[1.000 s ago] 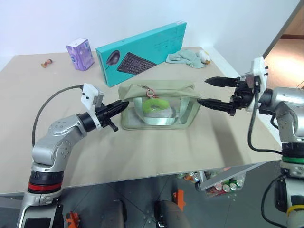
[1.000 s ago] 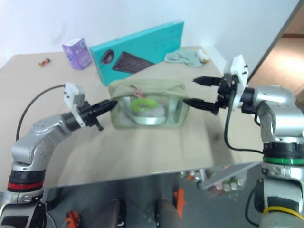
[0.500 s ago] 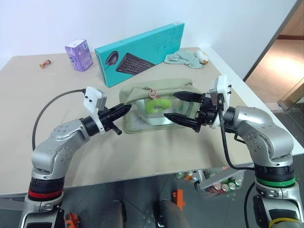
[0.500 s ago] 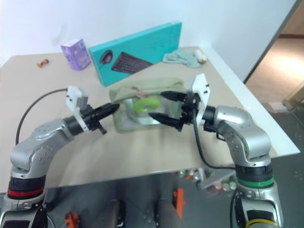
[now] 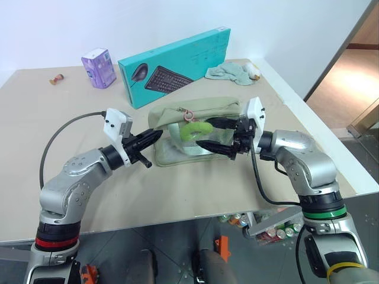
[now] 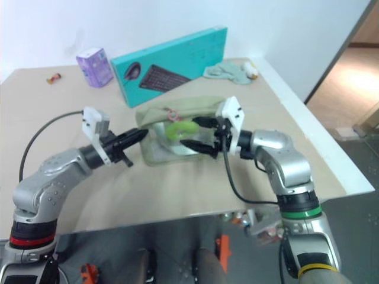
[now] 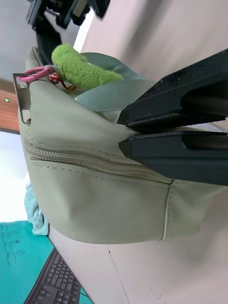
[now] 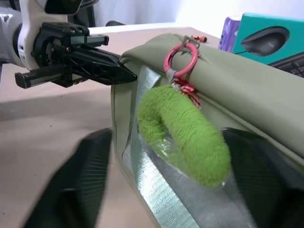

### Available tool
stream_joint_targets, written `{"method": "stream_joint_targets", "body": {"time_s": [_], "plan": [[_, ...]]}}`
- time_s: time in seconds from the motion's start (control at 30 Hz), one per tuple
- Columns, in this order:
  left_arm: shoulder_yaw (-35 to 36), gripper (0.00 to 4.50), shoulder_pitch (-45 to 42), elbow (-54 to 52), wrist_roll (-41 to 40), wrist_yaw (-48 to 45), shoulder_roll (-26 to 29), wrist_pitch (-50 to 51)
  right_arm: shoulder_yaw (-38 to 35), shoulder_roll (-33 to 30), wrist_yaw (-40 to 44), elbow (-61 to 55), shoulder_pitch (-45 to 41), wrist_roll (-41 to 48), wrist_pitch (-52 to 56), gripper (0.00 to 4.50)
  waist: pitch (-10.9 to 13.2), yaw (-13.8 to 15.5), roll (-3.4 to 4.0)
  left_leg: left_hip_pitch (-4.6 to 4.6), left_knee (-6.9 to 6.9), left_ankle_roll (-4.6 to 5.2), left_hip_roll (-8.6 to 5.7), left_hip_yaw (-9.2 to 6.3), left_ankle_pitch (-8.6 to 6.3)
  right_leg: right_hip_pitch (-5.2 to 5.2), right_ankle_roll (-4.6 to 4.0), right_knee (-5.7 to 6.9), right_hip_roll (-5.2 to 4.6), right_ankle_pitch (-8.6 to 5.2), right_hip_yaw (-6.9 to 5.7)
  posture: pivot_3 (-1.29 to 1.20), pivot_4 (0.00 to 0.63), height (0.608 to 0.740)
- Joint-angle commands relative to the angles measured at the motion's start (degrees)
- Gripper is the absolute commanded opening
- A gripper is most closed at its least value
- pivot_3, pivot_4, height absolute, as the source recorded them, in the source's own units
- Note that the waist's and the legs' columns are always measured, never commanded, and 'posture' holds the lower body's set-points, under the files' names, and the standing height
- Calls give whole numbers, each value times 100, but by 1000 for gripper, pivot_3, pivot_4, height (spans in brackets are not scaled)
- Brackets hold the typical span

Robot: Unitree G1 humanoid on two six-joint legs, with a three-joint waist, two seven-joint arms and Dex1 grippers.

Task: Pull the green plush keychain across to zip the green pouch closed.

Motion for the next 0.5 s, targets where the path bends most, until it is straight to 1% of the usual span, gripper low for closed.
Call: {"method": "stream_joint_targets", "body": {"time_s": [0.03, 0.07, 0.23, 0.27, 0.5], "plan": [[1, 0, -77, -261, -21, 42, -40, -134, -5, 69, -13, 14, -191, -70, -132, 2124, 0, 0, 0, 0, 0, 0, 0, 0, 0, 0, 0, 0, 0, 0, 0, 0, 150, 740], [-1, 0, -81, -261, -19, 48, -46, -138, 9, 78, -20, 36, -199, -101, -141, 1860, 0, 0, 0, 0, 0, 0, 0, 0, 0, 0, 0, 0, 0, 0, 0, 0, 150, 740], [-18, 0, -99, -233, 17, 59, -53, -162, 10, 120, -16, 112, -229, -171, -176, 115, 0, 1, 0, 1, 0, 0, 0, 0, 0, 0, 0, 0, 0, 0, -1, 0, 150, 740], [-19, 0, -104, -226, 19, 57, -53, -166, 7, 125, -17, 120, -233, -178, -183, 22, 0, 1, 0, 0, 0, 0, 0, 0, 0, 0, 0, 0, 0, 0, 0, 0, 150, 740], [-37, 0, -126, -193, 15, 50, -59, -188, -106, 77, 36, 41, -438, -169, -252, 22, 0, 1, 0, 0, 0, 0, 0, 0, 0, 0, 0, 0, 0, 0, 0, 0, 150, 740]]}}
